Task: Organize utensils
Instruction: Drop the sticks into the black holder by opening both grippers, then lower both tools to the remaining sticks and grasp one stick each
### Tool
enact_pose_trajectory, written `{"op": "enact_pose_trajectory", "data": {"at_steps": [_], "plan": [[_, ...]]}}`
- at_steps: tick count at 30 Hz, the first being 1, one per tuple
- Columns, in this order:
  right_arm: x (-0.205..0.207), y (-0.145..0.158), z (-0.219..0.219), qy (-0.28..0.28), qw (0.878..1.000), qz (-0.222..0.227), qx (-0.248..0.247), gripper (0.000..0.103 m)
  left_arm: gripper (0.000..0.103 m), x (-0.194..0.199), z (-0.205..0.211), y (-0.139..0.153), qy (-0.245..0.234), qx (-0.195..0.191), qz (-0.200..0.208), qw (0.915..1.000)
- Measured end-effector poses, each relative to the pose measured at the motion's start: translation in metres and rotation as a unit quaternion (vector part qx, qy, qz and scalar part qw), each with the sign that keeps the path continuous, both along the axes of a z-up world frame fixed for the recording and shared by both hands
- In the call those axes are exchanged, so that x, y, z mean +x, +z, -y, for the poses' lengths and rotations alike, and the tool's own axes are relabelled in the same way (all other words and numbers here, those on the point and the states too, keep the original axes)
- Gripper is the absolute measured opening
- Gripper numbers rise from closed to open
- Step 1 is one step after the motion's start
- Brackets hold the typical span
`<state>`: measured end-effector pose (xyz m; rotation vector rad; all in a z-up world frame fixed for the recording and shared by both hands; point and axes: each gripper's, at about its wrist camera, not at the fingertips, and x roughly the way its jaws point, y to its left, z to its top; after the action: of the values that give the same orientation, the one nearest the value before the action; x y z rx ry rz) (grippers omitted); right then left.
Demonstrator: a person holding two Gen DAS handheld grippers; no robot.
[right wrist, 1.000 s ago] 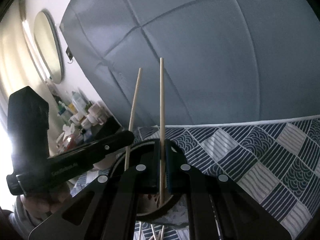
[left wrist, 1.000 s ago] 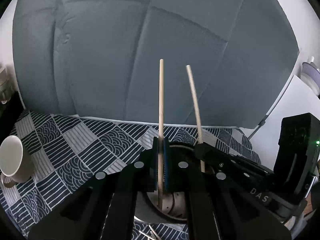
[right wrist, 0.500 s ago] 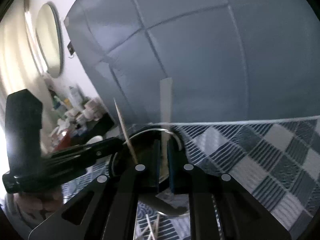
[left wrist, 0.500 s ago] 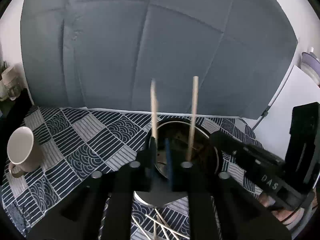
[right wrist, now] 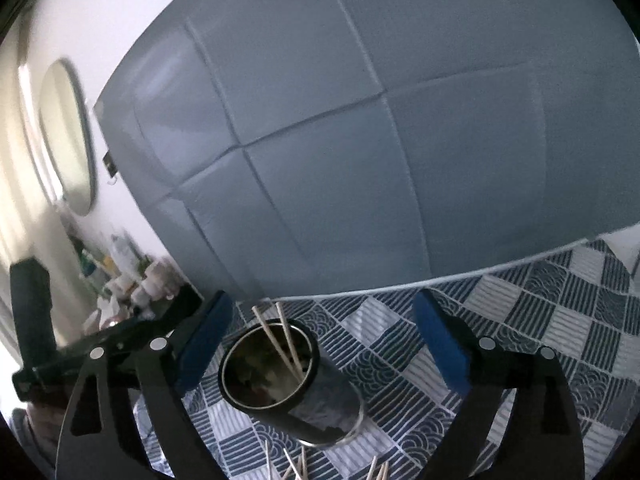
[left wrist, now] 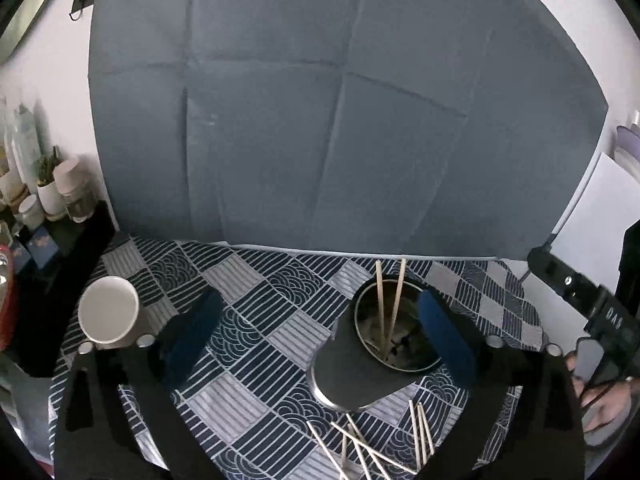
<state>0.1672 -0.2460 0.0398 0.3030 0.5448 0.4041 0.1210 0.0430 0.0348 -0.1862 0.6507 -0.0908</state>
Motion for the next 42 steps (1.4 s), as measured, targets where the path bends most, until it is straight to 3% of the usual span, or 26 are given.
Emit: {"op": "enact_pose_trajectory", "data": {"at_steps": [9,18,30,42], "plan": [[-0.014,-0.007,0.016,-0.025,0.999,-0.025,-0.025,0.088,0.097,-0.012,0.003,-0.019,0.003,0.034,-0.034,0.9988],[-0.031,-0.057,0.024,-0.030,0.994,-0.079,-0.064,0.088,0.097,-0.021,0.008,-0.083,0.001,0.057,-0.113,0.9920],[-0.055,-0.129,0.016,-0.007,0.980,-0.161,-0.115,0.088,0.097,-0.034,0.010,-0.161,-0.001,0.040,-0.222,0.9743],[-0.076,-0.182,0.009,0.014,0.960,-0.227,-0.162,0.088,0.097,-0.033,0.029,-0.188,-0.003,0.029,-0.267,0.9632]]}}
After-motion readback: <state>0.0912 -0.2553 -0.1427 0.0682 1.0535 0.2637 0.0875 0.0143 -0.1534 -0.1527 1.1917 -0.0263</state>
